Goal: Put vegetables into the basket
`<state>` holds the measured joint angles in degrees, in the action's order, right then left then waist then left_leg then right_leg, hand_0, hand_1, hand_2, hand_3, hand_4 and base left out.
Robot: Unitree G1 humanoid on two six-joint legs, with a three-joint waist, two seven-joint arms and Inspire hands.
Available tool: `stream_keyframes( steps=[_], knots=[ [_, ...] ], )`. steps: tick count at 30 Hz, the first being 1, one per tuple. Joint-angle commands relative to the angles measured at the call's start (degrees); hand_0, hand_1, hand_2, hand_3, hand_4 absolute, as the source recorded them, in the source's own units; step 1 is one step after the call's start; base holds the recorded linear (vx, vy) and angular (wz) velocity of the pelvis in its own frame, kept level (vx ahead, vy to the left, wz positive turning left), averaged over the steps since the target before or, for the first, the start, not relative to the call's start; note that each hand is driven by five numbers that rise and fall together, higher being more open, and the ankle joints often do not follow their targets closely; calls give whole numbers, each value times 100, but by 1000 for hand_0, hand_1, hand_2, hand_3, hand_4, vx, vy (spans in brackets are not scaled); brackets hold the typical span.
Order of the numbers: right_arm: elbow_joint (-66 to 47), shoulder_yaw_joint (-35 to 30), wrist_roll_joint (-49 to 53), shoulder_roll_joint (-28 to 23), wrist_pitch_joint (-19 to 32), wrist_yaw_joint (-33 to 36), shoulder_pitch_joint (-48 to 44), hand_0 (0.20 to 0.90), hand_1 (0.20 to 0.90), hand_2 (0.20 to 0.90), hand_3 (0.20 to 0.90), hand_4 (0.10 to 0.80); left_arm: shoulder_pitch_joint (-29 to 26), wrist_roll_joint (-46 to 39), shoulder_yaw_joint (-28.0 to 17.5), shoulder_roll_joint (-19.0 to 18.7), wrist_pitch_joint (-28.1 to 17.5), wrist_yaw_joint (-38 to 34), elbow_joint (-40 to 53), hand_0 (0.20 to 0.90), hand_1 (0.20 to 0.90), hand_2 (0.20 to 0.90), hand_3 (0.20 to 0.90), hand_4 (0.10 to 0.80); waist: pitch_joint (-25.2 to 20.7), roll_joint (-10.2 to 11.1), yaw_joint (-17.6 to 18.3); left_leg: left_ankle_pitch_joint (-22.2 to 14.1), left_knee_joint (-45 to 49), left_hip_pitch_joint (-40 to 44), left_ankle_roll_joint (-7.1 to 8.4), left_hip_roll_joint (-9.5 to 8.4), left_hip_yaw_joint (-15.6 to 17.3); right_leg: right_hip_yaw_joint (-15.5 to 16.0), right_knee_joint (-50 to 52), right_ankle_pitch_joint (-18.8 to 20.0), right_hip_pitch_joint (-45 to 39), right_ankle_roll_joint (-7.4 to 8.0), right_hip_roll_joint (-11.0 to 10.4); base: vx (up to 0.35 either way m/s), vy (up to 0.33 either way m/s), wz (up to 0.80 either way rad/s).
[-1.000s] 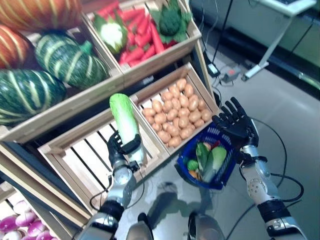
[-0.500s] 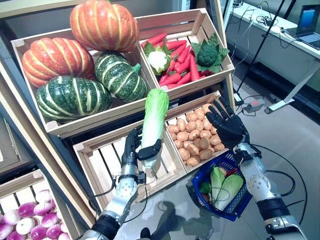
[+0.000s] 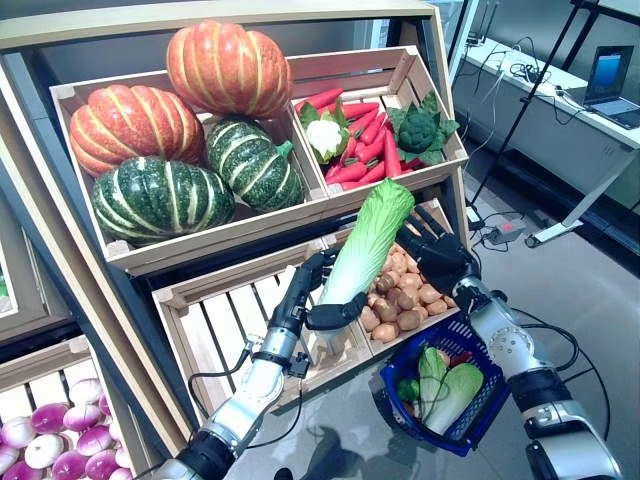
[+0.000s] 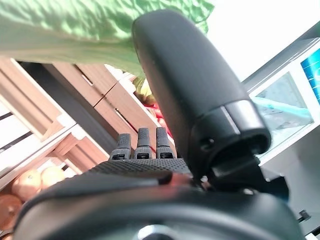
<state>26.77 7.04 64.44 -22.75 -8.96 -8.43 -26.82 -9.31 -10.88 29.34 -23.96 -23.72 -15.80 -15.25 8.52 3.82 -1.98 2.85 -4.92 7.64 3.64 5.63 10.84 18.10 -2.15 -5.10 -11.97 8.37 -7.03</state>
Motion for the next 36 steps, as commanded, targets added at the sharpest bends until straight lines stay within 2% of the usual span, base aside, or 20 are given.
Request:
stream_keyframes(
  steps=[1, 8, 15, 21, 26, 31, 33, 36],
  knots=[
    [194, 121, 667, -224, 178, -152, -1029, 900, 900, 900, 900, 800, -926, 236, 226, 80, -1049, 170, 561, 300, 300, 300, 300, 400, -498, -49, -146, -714, -8, 203, -83, -63, 62, 54, -285, 486, 232, -309, 93, 0, 0, 0],
    [321, 277, 651, -92, 71, -172, -1207, 900, 900, 900, 900, 800, -941, 135, 374, 10, -1185, 369, 736, 300, 300, 300, 300, 400, -493, -49, -213, -727, -8, 233, -79, -68, 1, 84, -285, 475, 174, -293, 70, 6, 15, 9],
    [800, 525, 426, -127, -274, -42, -1425, 900, 900, 900, 900, 800, -1076, 227, 544, -38, -1332, 372, 965, 300, 300, 300, 300, 400, -489, -38, -241, -731, -8, 264, -71, -67, -32, 70, -285, 476, 142, -286, 57, 0, 0, 0],
    [1126, 557, 820, -42, -332, -371, -1622, 900, 900, 900, 900, 800, -1176, 47, 653, -41, -1333, 530, 1059, 300, 300, 300, 300, 400, -501, -55, -275, -730, -8, 278, -57, -60, -53, 75, -285, 458, 119, -294, 58, 0, 0, 0],
    [973, 542, 1269, 106, -341, -1232, -1655, 900, 900, 900, 900, 800, -1095, -312, 669, -29, -1294, 685, 1040, 300, 300, 300, 300, 400, -513, -78, -321, -726, -8, 279, -46, -63, -88, 101, -285, 443, 95, -305, 57, 0, 0, 0],
    [574, 451, 1418, 9, -238, -1933, -1537, 900, 900, 900, 900, 800, -840, -546, 553, -106, -1305, 865, 1012, 300, 300, 300, 300, 400, -540, -61, -377, -725, -8, 266, -32, -77, -153, 152, -285, 439, 80, -293, 41, -10, -5, 5],
    [513, 366, 1380, -82, -204, -2028, -1531, 900, 900, 900, 900, 800, -762, -594, 522, -144, -1365, 934, 976, 300, 300, 300, 300, 400, -549, -48, -396, -723, -8, 254, -31, -84, -185, 164, -285, 445, 85, -290, 40, -22, -17, 19],
    [498, 277, 1053, -286, -91, -1816, -1529, 900, 900, 900, 900, 800, -674, -614, 461, -183, -1416, 970, 998, 300, 300, 300, 300, 400, -556, -29, -400, -719, -8, 235, -25, -87, -206, 156, -285, 449, 102, -285, 37, -16, -9, 5]
  ],
)
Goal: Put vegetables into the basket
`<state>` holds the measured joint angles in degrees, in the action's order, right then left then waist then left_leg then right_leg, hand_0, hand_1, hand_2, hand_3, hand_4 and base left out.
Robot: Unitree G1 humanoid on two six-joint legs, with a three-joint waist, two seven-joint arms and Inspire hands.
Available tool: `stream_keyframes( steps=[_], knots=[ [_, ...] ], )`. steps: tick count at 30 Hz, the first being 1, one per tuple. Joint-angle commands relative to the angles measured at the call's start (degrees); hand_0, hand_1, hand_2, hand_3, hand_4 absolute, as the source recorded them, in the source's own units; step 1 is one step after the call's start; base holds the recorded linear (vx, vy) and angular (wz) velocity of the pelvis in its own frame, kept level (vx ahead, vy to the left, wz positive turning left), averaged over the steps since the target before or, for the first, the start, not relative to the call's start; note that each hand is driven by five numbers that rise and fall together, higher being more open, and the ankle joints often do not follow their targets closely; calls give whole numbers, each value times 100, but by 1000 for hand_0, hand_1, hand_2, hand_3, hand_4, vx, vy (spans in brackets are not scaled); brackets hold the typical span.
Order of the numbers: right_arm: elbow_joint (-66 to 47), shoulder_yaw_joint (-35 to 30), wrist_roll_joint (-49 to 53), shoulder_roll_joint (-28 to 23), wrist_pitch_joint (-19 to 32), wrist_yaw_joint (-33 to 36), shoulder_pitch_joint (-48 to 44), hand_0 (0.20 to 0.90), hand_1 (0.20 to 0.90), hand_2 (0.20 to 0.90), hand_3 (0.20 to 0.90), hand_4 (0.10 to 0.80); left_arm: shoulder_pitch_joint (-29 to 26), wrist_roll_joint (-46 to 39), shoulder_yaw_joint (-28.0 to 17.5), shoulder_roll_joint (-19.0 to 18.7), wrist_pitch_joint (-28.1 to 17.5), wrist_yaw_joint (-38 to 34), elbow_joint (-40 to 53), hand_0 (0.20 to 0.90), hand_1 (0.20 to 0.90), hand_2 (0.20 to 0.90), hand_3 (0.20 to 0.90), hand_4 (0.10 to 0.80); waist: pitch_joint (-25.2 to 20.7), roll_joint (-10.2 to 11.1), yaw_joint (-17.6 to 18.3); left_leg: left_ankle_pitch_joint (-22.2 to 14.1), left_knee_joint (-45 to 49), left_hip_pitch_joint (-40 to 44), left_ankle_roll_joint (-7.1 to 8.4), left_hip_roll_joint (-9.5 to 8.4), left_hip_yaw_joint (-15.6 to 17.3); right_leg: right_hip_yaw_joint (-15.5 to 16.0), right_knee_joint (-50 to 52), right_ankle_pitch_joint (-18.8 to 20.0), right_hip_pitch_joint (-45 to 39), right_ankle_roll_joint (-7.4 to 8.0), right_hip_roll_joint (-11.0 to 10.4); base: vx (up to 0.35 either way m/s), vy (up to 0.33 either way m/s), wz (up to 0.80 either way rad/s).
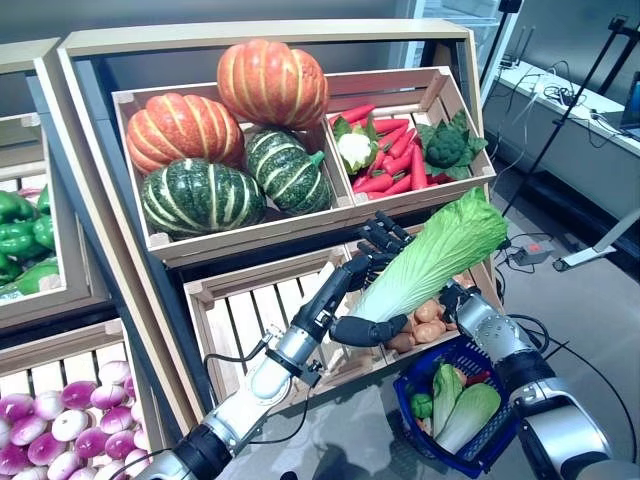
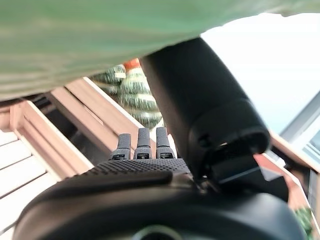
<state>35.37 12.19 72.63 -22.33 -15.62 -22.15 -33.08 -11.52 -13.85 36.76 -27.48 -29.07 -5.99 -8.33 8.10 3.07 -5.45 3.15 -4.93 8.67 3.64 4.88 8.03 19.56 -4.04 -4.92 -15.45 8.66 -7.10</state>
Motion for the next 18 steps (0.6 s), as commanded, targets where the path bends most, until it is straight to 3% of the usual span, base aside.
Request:
stream_keyframes(
  steps=[1, 6, 10, 11, 12, 14, 15, 17, 18],
  knots=[
    [-338, -241, 35, -425, 610, -340, -882, 900, 900, 900, 900, 800, -433, -315, -301, 157, -896, -27, 312, 300, 300, 300, 300, 400, -516, 54, -40, -746, -7, 126, -25, -10, 77, -1, -96, 432, 457, -315, 45, 0, 0, 0],
    [-334, -227, -666, -766, 1085, 34, -536, 900, 900, 900, 900, 800, -350, -209, -395, 150, -951, -200, 252, 300, 300, 300, 300, 400, -491, 78, 85, -727, -7, 113, -37, 3, 133, -94, -96, 454, 501, -314, 53, 0, 0, 0],
    [-914, -224, -2497, -935, 2102, 809, 206, 900, 900, 900, 900, 800, -282, 173, -489, 147, -890, -600, 311, 300, 300, 300, 300, 400, -392, 95, 289, -697, -7, 89, -61, 32, 220, -244, -96, 504, 578, -306, 62, -21, -9, -4],
    [-985, -237, -2597, -952, 2141, 850, 274, 900, 900, 900, 900, 800, -272, 200, -500, 143, -886, -628, 324, 300, 300, 300, 300, 400, -385, 97, 302, -696, -7, 88, -63, 33, 227, -255, -96, 506, 582, -306, 64, -40, -16, -7],
    [-1447, -342, -3992, -1165, 2568, 1403, 716, 900, 900, 900, 900, 800, -198, 401, -620, 120, -837, -763, 413, 300, 300, 300, 300, 400, -326, 109, 406, -685, -7, 79, -77, 39, 284, -326, -96, 526, 617, -292, 68, -56, -19, -10],
    [-1978, -398, -6026, -1594, 2854, 2427, 1061, 900, 900, 900, 900, 800, -159, 618, -721, 70, -745, -973, 510, 300, 300, 300, 300, 400, -245, 126, 523, -683, -7, 95, -85, 58, 374, -414, -96, 557, 645, -268, 78, -58, -18, -11],
    [-2131, -433, -6771, -1781, 2867, 2752, 1139, 900, 900, 900, 900, 800, -156, 673, -745, 46, -719, -1044, 532, 300, 300, 300, 300, 400, -237, 139, 564, -669, -7, 74, -90, 55, 399, -437, -96, 572, 677, -263, 77, -46, -9, -21],
    [-2690, -509, -8794, -2628, 2577, 3564, 1223, 900, 900, 900, 900, 800, -159, 794, -798, -52, -582, -1343, 619, 300, 300, 300, 300, 400, -182, 161, 691, -681, -7, 97, -86, 68, 507, -544, -96, 600, 701, -224, 102, -43, -2, -27],
    [-2871, -548, -9105, -2916, 2431, 3601, 1234, 900, 900, 900, 900, 800, -155, 824, -806, -87, -560, -1434, 635, 300, 300, 300, 300, 400, -183, 181, 729, -670, -7, 76, -89, 60, 528, -574, -96, 614, 729, -218, 105, -26, 6, -30]
  ],
)
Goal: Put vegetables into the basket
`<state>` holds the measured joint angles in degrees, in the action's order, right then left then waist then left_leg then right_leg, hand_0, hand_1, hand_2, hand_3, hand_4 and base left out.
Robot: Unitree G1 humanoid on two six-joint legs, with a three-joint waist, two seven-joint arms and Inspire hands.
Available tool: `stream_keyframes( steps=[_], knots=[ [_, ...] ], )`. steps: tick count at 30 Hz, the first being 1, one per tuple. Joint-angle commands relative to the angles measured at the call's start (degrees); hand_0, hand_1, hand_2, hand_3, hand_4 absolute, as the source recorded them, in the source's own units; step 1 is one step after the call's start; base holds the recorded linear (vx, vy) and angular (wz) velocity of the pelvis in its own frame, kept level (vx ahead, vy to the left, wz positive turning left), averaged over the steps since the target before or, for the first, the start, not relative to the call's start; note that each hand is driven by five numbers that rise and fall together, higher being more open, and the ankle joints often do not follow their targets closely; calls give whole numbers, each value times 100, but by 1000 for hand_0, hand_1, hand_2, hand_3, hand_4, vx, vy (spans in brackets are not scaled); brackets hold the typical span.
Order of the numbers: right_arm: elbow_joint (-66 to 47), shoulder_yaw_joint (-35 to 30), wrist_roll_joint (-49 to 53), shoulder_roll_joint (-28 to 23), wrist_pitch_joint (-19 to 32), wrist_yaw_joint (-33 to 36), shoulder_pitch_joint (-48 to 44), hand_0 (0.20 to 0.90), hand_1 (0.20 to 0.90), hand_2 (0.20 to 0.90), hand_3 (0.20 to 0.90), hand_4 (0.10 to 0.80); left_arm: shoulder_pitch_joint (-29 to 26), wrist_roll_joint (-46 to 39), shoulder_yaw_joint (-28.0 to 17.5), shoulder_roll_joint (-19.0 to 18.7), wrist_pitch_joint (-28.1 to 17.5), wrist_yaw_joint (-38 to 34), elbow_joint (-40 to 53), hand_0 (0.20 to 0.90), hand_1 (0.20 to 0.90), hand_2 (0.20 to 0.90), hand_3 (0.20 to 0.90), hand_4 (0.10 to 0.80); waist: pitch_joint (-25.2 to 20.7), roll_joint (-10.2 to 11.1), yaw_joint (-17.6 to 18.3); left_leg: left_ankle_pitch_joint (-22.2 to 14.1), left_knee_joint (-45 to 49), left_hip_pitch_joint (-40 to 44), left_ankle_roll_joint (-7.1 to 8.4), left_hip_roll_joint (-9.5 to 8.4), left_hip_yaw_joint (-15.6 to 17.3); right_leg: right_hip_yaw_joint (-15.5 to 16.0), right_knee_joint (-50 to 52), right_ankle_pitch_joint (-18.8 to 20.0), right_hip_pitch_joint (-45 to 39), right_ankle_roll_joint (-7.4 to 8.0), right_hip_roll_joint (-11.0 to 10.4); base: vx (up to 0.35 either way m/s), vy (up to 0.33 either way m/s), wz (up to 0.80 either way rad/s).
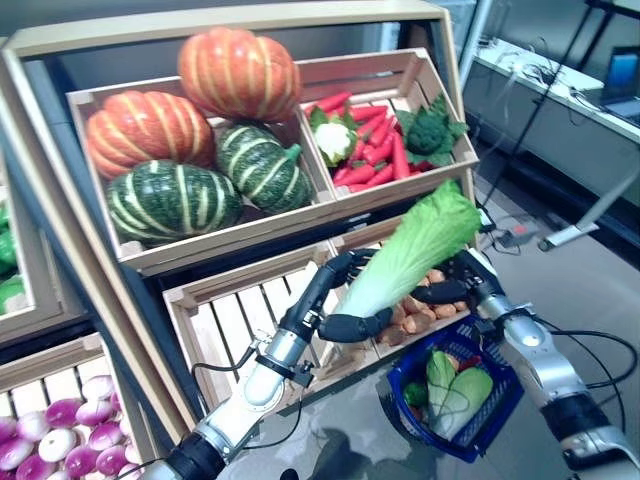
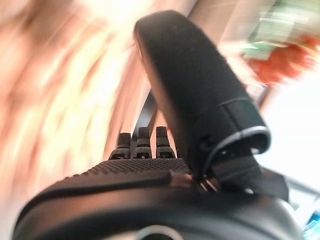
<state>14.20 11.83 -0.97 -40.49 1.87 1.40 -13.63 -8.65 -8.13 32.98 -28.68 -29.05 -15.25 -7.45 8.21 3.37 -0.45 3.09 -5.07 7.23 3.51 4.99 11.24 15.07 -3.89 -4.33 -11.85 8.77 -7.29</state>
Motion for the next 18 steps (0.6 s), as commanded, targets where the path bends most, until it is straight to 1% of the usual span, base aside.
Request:
stream_keyframes(
  steps=[1, 2, 3, 6, 10, 18],
  knots=[
    [-942, -555, -2167, -1404, 478, 1292, -694, 900, 900, 900, 900, 800, -432, 298, -437, 20, -537, -606, 560, 300, 300, 300, 300, 400, -187, 169, 263, -669, 7, 213, -77, 45, 222, -159, -111, 557, 378, -220, 131, -19, 8, -27],
    [-1089, -544, -2410, -1664, 332, 1302, -713, 900, 900, 900, 900, 800, -437, 343, -432, 17, -515, -700, 559, 300, 300, 300, 300, 400, -178, 183, 286, -668, 7, 214, -75, 42, 231, -192, -111, 560, 380, -213, 140, -4, 8, -21],
    [-1197, -519, -2468, -1793, 287, 1264, -728, 900, 900, 900, 900, 800, -439, 378, -439, 34, -479, -761, 570, 300, 300, 300, 300, 400, -173, 194, 299, -670, 7, 218, -74, 42, 240, -213, -111, 562, 380, -207, 143, 3, 6, -21],
    [-1701, -479, -2814, -1935, 72, 974, -636, 900, 900, 900, 900, 800, -421, 415, -496, 61, -344, -796, 701, 300, 300, 300, 300, 400, -166, 199, 316, -681, 7, 224, -80, 30, 231, -245, -111, 556, 374, -190, 137, 9, 5, -23],
    [-2006, -490, -3117, -1935, 66, 889, -354, 900, 900, 900, 900, 800, -388, 416, -565, 38, -221, -698, 840, 300, 300, 300, 300, 400, -175, 201, 307, -692, 7, 224, -90, 21, 215, -247, -111, 553, 370, -166, 127, 10, -7, -8],
    [-1886, -223, -3555, -1751, 277, 1328, -527, 900, 900, 900, 900, 800, -473, 361, -594, 21, -36, -603, 976, 300, 300, 300, 300, 400, -171, 188, 215, -704, 7, 200, -91, 10, 158, -217, -111, 527, 367, -140, 105, 1, -1, 1]
  ],
)
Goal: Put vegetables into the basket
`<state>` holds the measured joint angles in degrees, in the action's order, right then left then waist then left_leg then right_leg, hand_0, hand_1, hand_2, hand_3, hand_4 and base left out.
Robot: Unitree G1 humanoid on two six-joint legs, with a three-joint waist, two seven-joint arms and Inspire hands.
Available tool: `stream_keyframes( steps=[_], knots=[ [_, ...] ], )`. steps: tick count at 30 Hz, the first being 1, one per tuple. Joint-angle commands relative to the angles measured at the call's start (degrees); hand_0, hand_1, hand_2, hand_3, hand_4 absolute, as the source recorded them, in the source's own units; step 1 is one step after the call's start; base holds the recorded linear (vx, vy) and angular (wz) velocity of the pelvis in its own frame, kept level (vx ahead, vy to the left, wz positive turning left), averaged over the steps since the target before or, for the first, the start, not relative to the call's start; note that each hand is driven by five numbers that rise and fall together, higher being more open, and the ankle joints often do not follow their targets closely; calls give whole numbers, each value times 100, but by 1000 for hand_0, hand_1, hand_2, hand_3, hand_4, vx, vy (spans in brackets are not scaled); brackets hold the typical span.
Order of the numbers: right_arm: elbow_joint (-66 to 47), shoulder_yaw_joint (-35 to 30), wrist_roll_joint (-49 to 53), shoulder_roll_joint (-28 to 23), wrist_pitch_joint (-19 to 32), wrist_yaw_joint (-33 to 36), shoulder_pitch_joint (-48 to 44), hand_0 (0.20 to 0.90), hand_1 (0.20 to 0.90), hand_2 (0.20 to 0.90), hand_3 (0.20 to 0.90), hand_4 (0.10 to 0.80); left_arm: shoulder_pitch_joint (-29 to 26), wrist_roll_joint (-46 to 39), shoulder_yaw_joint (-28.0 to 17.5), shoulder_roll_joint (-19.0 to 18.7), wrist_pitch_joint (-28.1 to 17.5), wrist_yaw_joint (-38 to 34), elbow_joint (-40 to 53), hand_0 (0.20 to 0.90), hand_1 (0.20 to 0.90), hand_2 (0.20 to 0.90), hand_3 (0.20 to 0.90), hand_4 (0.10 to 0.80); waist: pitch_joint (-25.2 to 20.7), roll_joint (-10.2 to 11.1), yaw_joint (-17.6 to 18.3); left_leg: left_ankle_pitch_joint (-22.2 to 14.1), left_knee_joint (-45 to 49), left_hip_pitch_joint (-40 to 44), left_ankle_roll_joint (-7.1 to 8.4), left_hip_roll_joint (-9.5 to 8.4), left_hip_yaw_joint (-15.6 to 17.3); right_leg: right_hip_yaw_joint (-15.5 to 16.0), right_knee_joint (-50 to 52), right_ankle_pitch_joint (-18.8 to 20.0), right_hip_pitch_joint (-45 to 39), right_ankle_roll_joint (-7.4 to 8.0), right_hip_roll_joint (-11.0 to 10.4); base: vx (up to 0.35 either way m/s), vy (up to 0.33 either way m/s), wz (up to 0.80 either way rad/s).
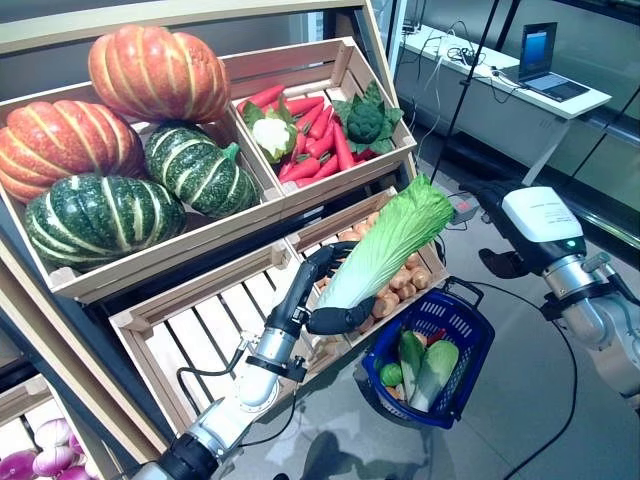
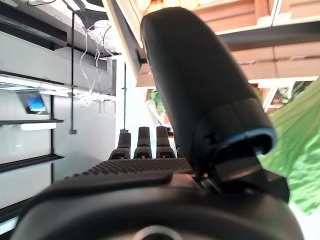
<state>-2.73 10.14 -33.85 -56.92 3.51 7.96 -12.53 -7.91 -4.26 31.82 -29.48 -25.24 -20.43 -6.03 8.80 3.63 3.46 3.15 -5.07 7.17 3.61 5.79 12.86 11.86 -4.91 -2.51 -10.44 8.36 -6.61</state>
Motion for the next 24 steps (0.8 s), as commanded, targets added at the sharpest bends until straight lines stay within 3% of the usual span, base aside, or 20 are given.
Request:
stream_keyframes(
  steps=[1, 5, 8, 14, 24],
  knots=[
    [-192, -16, -400, -63, 157, 833, -664, 900, 900, 900, 900, 800, -546, -21, -478, 107, -424, -74, 835, 300, 300, 300, 300, 400, -228, 155, -192, -716, 7, 207, -104, -71, -13, 110, -9, 340, 222, -97, 31, 0, 0, 0],
    [-195, 194, -789, -5, 454, 765, -788, 900, 900, 900, 900, 800, -533, -29, -460, 104, -475, 41, 829, 300, 300, 300, 300, 400, -246, 151, -276, -743, 7, 206, -104, -80, -56, 152, -9, 318, 206, -79, 7, 0, 0, 0],
    [-236, 454, -882, -129, 358, 794, -1036, 900, 900, 900, 900, 800, -565, -59, -408, 84, -504, 53, 779, 300, 300, 300, 300, 400, -258, 159, -318, -752, 7, 212, -105, -82, -74, 176, -9, 300, 185, -77, -2, 13, -1, 5],
    [-120, 548, -1084, -82, 197, 1333, -1237, 900, 900, 900, 900, 800, -522, -97, -362, 92, -545, 86, 720, 300, 300, 300, 300, 400, -279, 173, -358, -769, 7, 231, -102, -73, -106, 202, -9, 281, 161, -77, -5, 11, 0, 3],
    [-198, 588, -1314, 24, 388, 2071, -1571, 900, 900, 900, 900, 800, -525, -170, -262, 106, -618, 205, 676, 300, 300, 300, 300, 400, -300, 158, -450, -801, 7, 247, -109, -84, -173, 239, -9, 237, 122, -76, -17, 1, 0, 1]
  ],
)
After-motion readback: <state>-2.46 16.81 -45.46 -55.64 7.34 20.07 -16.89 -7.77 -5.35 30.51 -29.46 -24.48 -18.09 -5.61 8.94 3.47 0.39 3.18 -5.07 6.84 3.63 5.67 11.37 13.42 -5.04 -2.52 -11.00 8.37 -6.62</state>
